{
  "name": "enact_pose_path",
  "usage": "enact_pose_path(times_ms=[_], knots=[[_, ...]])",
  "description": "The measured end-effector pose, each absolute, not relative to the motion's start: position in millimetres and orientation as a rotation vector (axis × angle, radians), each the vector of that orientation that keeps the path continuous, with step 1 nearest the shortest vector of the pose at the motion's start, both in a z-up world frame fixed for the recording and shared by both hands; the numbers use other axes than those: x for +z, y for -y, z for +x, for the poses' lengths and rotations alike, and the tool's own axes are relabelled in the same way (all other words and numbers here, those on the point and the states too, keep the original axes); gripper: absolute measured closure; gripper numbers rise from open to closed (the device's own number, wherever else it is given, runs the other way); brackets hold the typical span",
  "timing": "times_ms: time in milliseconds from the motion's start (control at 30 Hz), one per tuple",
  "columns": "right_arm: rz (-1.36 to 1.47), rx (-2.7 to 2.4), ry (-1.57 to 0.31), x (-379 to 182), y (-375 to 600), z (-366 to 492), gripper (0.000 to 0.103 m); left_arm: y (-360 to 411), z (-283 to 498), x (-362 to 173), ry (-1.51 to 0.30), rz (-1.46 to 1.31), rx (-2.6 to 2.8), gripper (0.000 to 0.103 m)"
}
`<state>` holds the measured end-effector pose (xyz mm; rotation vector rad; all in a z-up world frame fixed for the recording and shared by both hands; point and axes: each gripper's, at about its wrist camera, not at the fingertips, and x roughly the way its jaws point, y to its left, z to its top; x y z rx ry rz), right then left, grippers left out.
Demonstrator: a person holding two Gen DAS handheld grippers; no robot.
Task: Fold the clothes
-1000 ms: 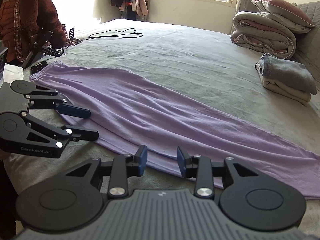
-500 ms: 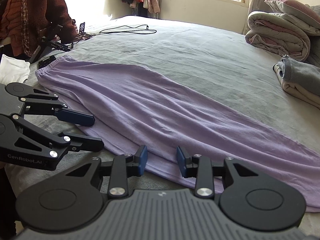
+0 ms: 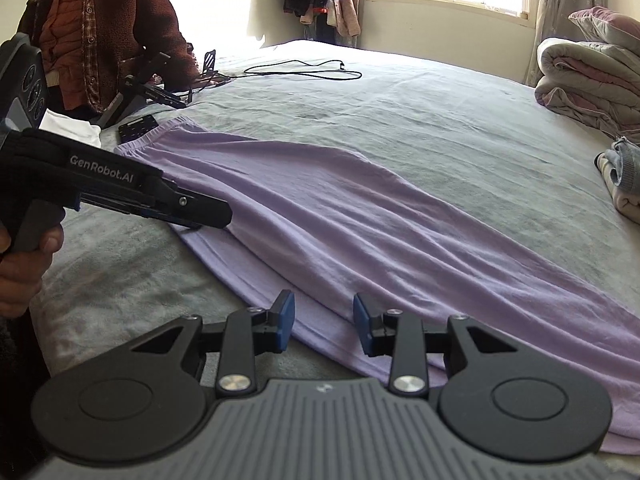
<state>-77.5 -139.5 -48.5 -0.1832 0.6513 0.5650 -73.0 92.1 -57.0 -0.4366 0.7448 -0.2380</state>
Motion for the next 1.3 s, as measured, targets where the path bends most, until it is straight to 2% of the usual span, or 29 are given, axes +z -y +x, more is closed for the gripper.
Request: enact_pose_path(times_ms=[233, 300, 333, 400, 433, 500, 833, 900, 967, 1300], knots=[[-0.219, 0.587, -0.648, -53, 120, -72, 0.066, -122, -71, -63, -0.751, -0.563, -0.146, 0.064], [-0.224, 0.585, -0.646, -54, 118, -71, 0.067, -130, -70, -66, -0.754, -0.611, -0.13, 0.068], [-0.224, 0.585, -0.646, -54, 118, -70, 0.07, -133, -70, -67, -0.756, -0.636, -0.124, 0.069], [-0.222, 0.591, -0.651, -53, 117, -69, 0.093, -140, -69, -70, -0.761, -0.686, -0.114, 0.071], [-0.219, 0.594, -0.653, -53, 117, -69, 0.099, -142, -69, -71, -0.762, -0.706, -0.112, 0.071], [-0.205, 0.604, -0.656, -50, 119, -70, 0.103, -146, -69, -73, -0.766, -0.746, -0.109, 0.071], [-0.174, 0.609, -0.665, -39, 123, -75, 0.102, -151, -65, -76, -0.777, -0.822, -0.101, 0.071], [-0.172, 0.582, -0.666, -39, 124, -75, 0.085, -151, -65, -76, -0.776, -0.826, -0.097, 0.071], [-0.165, 0.565, -0.669, -39, 124, -75, 0.081, -151, -67, -75, -0.774, -0.827, -0.089, 0.07], [-0.114, 0.575, -0.671, -42, 109, -78, 0.081, -163, -71, -70, -0.759, -0.818, -0.025, 0.07]])
